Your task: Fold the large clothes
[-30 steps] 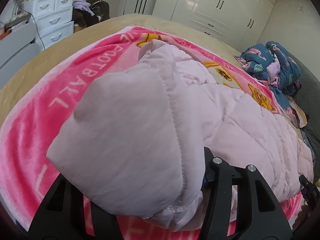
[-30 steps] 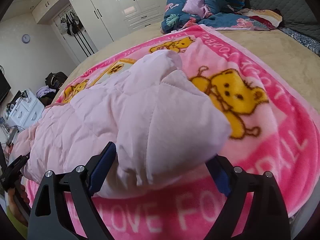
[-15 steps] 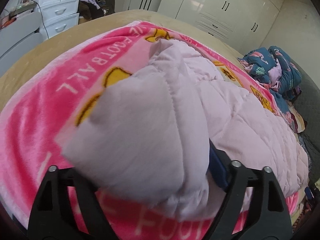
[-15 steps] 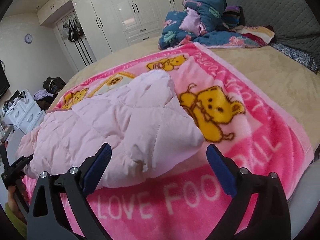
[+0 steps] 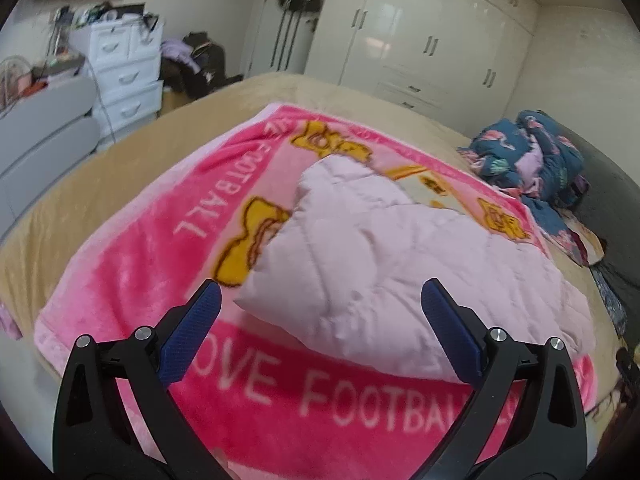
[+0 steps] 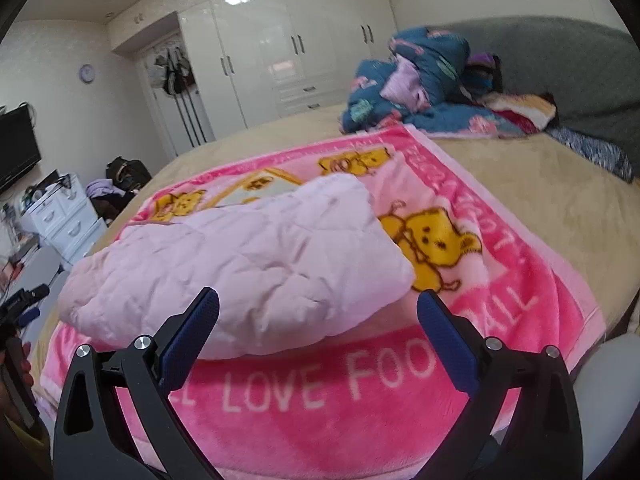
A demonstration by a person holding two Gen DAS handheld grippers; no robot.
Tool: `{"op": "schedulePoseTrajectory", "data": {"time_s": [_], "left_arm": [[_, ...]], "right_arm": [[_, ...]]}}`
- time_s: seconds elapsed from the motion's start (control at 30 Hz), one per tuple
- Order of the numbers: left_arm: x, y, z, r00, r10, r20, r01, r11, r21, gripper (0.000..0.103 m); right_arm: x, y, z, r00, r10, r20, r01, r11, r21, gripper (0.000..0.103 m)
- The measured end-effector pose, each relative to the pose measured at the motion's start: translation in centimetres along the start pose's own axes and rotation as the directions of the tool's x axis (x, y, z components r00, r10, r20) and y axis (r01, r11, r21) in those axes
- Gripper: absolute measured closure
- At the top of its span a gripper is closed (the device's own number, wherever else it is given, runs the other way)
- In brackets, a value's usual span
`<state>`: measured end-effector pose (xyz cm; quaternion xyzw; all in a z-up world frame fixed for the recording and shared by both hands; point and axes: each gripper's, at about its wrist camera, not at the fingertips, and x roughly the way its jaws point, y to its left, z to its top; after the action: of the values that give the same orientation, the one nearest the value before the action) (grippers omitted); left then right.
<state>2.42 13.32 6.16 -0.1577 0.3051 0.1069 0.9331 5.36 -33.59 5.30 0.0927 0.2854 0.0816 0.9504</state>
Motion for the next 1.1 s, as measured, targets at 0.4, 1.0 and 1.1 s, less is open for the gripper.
{"op": "schedulePoseTrajectory", "data": {"time_s": [0.4,1.0,1.1], "left_arm": [[-3.7,-5.5,-3.1,0.996,-0.085,0.020,0.081,0.988,0.131,0.009],[-3.2,-9.9,-8.9,0.989,-0.136,-0.051,0.144,0.964,0.222,0.009],[-2.8,-10.0,-9.3,0.988,-0.136,-0.072,0.149,0.964,0.219,0.009]], "right_arm": [[-5.5,4.1,-0.7,0.996,0.037,0.084,-0.024,0.989,-0.146,0.004],[-3.2,6.1,-5.2,0.996,0.085,-0.029,-0.089,0.981,-0.174,0.004],[-2.9,6.5,-5.6,0.995,0.090,-0.044,-0.097,0.978,-0.184,0.004]]}}
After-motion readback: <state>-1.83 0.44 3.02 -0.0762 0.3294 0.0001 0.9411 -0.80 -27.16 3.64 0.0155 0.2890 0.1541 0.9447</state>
